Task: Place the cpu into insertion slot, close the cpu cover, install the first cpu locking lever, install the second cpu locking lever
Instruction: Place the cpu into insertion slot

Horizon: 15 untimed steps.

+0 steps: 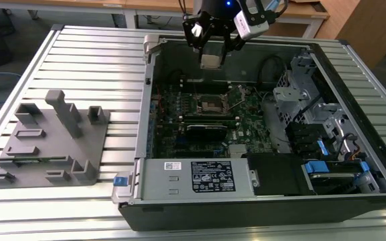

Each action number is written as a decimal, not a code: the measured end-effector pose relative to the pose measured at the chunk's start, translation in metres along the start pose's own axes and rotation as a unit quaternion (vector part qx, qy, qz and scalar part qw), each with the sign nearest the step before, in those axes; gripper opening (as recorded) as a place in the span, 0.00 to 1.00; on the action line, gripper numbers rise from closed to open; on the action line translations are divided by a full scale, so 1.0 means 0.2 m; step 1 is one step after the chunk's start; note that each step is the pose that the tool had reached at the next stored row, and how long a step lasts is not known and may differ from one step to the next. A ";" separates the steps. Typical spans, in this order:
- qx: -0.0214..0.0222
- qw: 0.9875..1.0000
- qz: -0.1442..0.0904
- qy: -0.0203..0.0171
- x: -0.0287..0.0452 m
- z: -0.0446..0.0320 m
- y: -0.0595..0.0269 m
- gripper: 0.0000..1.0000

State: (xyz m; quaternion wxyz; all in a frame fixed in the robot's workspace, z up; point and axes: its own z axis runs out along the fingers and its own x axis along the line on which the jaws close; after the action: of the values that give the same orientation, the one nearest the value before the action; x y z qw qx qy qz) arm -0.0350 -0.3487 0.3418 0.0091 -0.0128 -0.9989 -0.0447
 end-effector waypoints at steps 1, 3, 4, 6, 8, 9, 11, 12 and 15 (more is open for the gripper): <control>0.000 1.000 0.000 0.000 0.000 0.000 0.000 0.54; 0.000 1.000 0.000 0.000 0.000 0.002 0.000 0.54; 0.000 1.000 0.000 0.000 0.000 0.005 0.000 0.54; 0.000 1.000 0.000 0.000 0.000 0.011 -0.001 0.54; 0.000 1.000 0.000 -0.001 -0.001 0.024 -0.002 0.54; 0.000 1.000 0.000 -0.002 -0.001 0.031 -0.003 0.54; 0.000 1.000 0.000 -0.004 -0.001 0.047 -0.004 0.54; 0.000 1.000 0.000 -0.005 -0.001 0.055 -0.005 0.54; 0.000 1.000 -0.001 -0.007 -0.002 0.079 -0.007 0.54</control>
State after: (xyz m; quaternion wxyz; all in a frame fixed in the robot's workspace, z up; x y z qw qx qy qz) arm -0.0349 -0.3487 0.3260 0.0019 -0.0125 -0.9989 -0.0448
